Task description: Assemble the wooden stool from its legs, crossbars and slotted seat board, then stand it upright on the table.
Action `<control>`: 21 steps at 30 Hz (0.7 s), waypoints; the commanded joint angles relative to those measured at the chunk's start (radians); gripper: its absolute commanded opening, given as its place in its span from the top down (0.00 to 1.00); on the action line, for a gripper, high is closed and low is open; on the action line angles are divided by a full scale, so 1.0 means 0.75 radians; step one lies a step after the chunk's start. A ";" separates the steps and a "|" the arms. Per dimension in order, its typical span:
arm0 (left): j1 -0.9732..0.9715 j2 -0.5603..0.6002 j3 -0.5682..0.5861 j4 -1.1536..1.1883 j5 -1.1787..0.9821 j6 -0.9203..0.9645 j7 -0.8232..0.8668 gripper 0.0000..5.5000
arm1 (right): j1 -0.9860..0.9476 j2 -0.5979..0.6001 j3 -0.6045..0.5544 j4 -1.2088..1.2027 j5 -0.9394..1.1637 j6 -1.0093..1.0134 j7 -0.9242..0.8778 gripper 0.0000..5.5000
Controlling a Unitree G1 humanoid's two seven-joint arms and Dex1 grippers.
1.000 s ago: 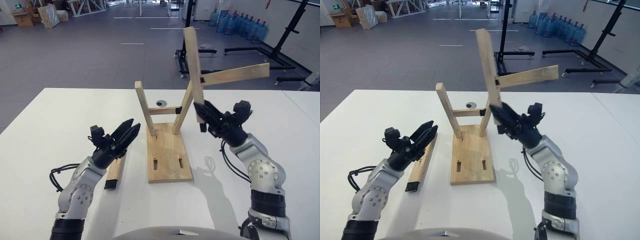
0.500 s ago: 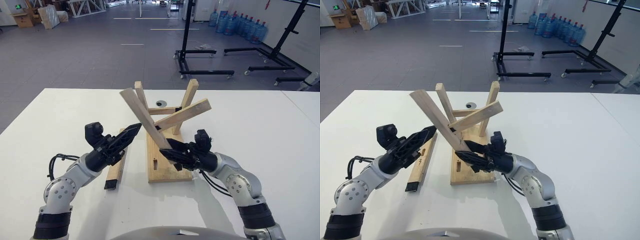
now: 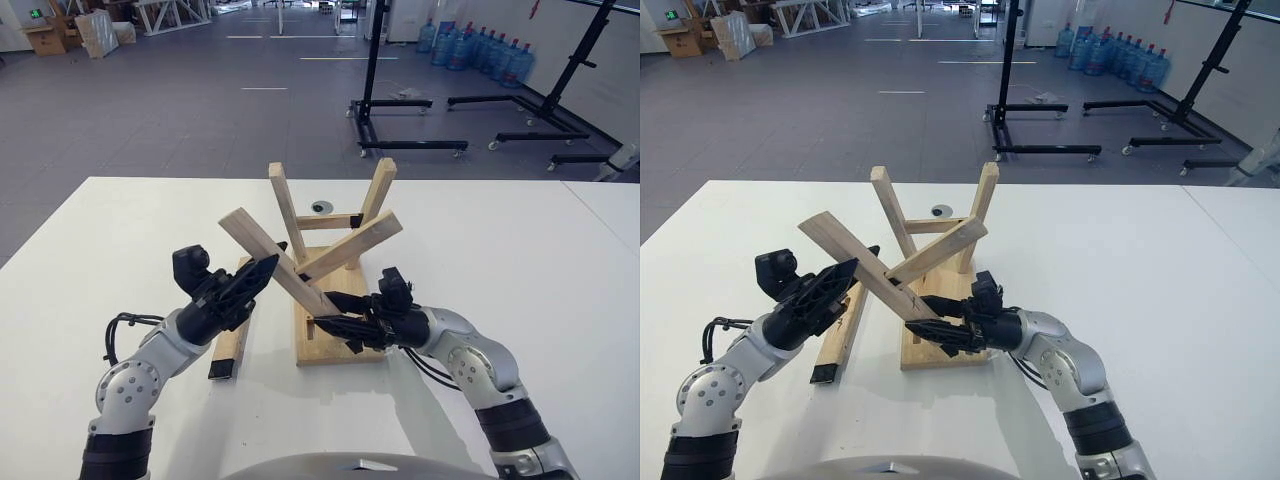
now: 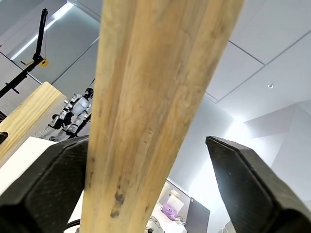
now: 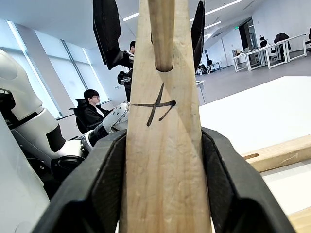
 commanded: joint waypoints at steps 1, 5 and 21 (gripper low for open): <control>-0.001 -0.005 0.002 -0.012 0.000 0.010 -0.008 0.37 | -0.029 -0.019 0.007 0.031 -0.044 -0.029 0.008 0.63; -0.008 0.000 -0.011 0.006 0.057 0.002 -0.015 0.46 | -0.056 -0.021 0.015 0.056 -0.065 -0.015 -0.001 0.63; -0.069 0.006 0.116 0.108 0.166 -0.080 -0.010 0.59 | -0.012 -0.003 0.068 0.050 -0.153 0.023 -0.125 0.42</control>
